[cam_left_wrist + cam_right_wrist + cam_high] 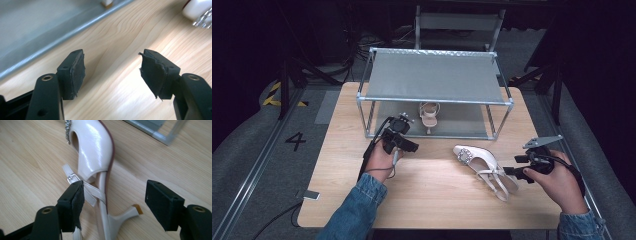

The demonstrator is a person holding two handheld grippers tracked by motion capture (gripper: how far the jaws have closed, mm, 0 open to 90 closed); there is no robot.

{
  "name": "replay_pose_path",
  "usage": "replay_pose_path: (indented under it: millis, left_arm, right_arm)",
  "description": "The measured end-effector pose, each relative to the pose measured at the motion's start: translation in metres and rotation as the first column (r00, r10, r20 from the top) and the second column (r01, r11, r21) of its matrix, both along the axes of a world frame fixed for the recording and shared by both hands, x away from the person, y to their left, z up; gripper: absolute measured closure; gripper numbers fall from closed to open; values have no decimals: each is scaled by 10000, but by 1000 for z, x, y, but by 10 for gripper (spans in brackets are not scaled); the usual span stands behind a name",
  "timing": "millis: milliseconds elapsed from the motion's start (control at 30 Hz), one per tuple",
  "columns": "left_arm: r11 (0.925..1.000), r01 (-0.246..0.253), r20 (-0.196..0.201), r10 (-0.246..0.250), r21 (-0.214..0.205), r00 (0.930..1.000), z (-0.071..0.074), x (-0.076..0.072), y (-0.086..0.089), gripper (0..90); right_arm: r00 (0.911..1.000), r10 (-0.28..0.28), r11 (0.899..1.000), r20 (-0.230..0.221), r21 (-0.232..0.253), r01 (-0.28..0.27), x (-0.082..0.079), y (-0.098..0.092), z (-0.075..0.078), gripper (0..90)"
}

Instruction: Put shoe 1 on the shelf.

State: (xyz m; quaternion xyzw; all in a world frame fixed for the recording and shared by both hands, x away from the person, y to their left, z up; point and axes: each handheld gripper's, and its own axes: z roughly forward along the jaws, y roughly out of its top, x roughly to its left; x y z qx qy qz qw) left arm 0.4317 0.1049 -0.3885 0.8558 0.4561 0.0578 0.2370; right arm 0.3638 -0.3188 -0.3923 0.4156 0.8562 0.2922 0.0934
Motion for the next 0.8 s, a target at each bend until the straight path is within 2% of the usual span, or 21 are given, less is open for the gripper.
replay_pose_path:
  millis: [133, 200, 267, 333, 500, 633, 700, 767, 800]
  left_arm:
    - [9996, -269, 104, 268, 80, 9996, 2, -9, 19, 355]
    - [9983, -543, 61, 542, 199, 9985, 1, -11, 28, 357]
    - [9972, -737, -38, 738, 139, 9973, 1, -12, 35, 359]
    - [9968, -787, -41, 787, 148, 9969, 1, -14, 40, 360]
    - [9955, -915, -40, 916, 249, 9958, -2, -18, 47, 357]
    - [9941, -1026, -81, 1029, 338, 9947, -3, -21, 52, 359]
    - [9935, -1105, -99, 1108, 261, 9938, -2, -22, 53, 360]
    - [9932, -1137, -104, 1140, 241, 9934, -2, -23, 54, 359]
    - [9933, -1114, -67, 1116, 298, 9937, -2, -23, 54, 359]
  right_arm:
    - [9990, 425, 9991, -97, -76, -426, 5, 12, 2, 318]
    - [9976, 658, 9977, -204, -130, -661, 8, 19, 1, 313]
    - [9952, 897, 9957, -394, -212, -906, 10, 27, -1, 309]
    - [9924, 1131, 9931, -483, -250, -1144, 13, 33, -3, 296]
    - [9898, 1226, 9905, -729, -544, -1267, 22, 41, -11, 278]
    - [9860, 1156, 9883, -1202, -855, -1263, 27, 46, -21, 247]
    - [9831, 1234, 9835, -1355, -1151, -1393, 29, 49, -26, 247]
    - [9805, 1267, 9799, -1502, -1346, -1472, 30, 52, -30, 264]
    - [9784, 1282, 9794, -1625, -1348, -1507, 31, 54, -33, 310]
